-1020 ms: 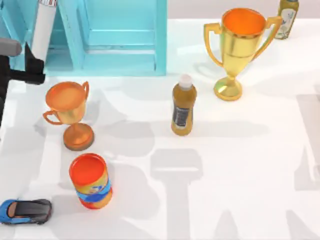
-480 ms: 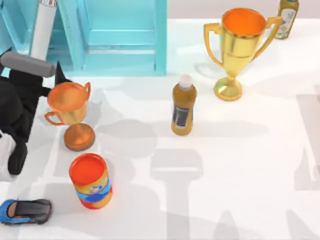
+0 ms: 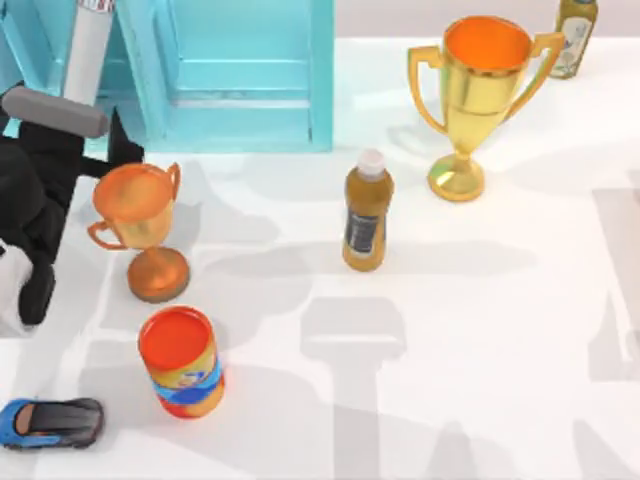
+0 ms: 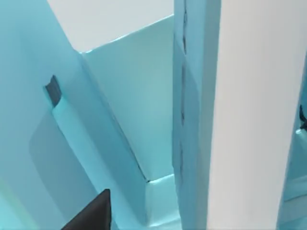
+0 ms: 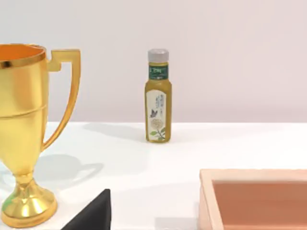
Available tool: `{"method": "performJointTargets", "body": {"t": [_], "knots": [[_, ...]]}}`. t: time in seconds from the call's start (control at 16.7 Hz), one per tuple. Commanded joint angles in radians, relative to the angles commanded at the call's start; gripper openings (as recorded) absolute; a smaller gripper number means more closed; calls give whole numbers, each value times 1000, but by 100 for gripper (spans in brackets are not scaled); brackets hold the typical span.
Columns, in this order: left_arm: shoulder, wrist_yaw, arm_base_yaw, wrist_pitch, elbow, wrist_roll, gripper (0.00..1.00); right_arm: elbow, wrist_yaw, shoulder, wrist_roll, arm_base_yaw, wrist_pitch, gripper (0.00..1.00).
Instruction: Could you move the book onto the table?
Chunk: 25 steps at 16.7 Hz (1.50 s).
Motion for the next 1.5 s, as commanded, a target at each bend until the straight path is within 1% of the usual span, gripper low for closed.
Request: {"method": "performJointTargets", "body": {"t": [0.24,0.48,0.84,1.5], "knots": [[77,14,12,-108,185,0,100,0,0,0,0,0,0,100],[127,-7,-7,-205,334,-1,100,0,0,0,0,0,0,100],[136,-15,-19,-223,360,-2,100,0,0,0,0,0,0,100],[136,-15,-19,-223,360,-2,17,0,0,0,0,0,0,100]]}}
